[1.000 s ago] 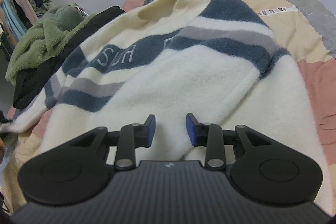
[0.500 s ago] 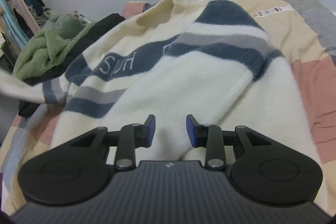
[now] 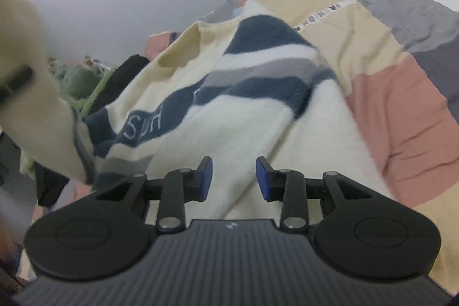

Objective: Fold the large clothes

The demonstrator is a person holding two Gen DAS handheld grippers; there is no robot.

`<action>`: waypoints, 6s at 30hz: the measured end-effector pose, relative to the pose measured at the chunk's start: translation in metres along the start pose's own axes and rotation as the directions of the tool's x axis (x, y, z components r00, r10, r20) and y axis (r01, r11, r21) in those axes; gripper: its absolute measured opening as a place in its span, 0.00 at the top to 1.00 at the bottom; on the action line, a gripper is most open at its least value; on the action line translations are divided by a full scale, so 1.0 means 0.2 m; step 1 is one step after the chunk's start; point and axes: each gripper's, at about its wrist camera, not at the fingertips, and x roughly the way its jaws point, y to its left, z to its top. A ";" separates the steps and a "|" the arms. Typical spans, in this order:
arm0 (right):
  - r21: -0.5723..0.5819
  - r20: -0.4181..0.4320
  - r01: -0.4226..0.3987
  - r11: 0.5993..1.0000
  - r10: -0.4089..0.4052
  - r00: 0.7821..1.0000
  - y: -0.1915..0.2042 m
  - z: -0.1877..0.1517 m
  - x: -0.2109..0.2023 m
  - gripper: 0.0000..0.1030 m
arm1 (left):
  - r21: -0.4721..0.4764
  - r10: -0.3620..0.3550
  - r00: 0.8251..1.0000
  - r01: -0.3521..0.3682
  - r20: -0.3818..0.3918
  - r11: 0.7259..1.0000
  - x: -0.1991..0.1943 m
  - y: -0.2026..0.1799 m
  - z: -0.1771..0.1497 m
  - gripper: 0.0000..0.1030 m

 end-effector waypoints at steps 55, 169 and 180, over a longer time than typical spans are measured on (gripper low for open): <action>-0.231 0.017 0.014 0.973 -0.010 1.000 0.17 -0.11 -0.20 0.91 | -0.606 -0.205 0.915 -0.053 -0.349 0.794 -0.44 0.40 -0.64 0.26; 0.170 0.273 -0.245 0.955 0.193 0.942 0.17 0.48 -0.20 0.89 | -0.875 -0.268 0.963 0.138 0.009 0.464 -0.07 1.18 -0.32 0.83; 0.319 0.118 -0.146 0.937 0.113 0.987 -0.12 0.43 0.43 0.89 | -0.845 -0.294 0.948 0.061 -0.117 0.532 0.51 1.20 -0.69 0.83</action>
